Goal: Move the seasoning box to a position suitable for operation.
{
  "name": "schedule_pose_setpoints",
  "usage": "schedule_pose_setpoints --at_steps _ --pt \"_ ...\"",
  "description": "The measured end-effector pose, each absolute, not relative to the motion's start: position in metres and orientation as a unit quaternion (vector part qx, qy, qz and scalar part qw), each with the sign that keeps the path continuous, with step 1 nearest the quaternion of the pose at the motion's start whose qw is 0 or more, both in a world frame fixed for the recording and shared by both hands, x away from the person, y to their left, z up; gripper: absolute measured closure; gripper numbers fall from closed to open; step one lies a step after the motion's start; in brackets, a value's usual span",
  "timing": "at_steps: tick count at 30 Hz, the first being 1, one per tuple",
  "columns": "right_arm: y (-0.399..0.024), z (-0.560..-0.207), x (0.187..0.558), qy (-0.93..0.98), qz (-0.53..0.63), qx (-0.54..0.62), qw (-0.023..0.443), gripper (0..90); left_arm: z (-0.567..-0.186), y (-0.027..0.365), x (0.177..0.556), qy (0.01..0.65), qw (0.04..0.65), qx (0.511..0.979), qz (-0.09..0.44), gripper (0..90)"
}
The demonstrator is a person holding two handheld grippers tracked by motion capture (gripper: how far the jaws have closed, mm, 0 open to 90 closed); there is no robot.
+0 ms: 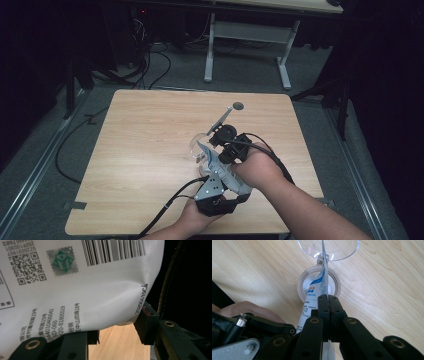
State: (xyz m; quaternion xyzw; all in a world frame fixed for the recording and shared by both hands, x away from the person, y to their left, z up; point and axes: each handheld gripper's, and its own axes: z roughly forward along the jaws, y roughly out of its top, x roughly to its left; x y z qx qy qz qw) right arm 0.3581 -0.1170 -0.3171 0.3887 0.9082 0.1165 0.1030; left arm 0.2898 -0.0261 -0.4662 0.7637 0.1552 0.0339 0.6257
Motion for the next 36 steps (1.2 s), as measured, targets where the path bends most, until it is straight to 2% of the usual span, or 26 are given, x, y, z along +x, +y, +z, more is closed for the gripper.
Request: schedule_pose_setpoints --at_steps 36 --pt "-0.1165 -0.3172 0.3582 0.907 0.118 0.391 0.103 89.9 -0.4655 -0.0266 0.2899 0.155 0.627 0.762 0.036 59.7"
